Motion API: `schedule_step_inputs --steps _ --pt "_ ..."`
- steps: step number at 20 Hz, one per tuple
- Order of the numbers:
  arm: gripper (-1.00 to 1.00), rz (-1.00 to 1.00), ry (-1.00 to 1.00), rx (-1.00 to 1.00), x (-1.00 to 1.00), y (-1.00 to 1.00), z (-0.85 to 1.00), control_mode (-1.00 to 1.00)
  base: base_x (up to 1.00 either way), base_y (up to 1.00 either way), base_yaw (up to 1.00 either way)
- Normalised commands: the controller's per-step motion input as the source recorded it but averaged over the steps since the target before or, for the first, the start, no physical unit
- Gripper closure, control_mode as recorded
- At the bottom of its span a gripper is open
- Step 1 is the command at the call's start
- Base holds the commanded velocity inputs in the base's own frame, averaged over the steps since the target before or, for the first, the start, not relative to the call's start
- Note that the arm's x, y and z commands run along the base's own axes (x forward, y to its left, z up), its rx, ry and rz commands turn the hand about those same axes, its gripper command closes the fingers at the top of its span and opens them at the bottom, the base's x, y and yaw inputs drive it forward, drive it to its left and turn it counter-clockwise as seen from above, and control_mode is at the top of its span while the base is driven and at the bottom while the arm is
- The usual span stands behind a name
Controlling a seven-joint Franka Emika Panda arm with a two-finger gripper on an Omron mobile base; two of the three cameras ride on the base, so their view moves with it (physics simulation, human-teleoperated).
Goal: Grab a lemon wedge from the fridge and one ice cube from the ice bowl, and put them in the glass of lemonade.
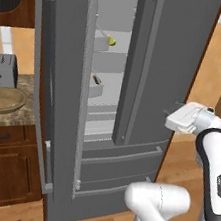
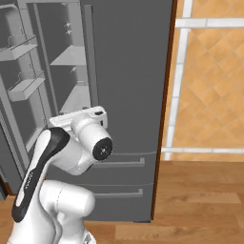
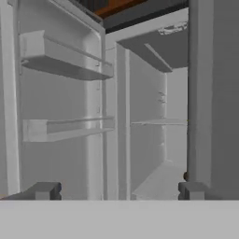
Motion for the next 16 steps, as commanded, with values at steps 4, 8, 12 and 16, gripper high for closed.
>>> schedule_step_inputs --steps 4,8,12,16 --pt "-1.00 -0.02 0.01 0.22 0.66 -0.10 0.01 -1.00 0.00 0.00 0.00" --pt "-1.00 0.00 0.09 0.02 0.89 0.03 -0.01 -1.00 0.00 0.00 0.00" --pt "-1.00 0.00 0.06 0.00 0.88 -0.01 -0.07 -1.00 0.00 0.00 0.00" --pt "-1.00 0.00 0.07 0.00 0.91 -0.06 -0.15 -1.00 0.00 0.00 0.00"
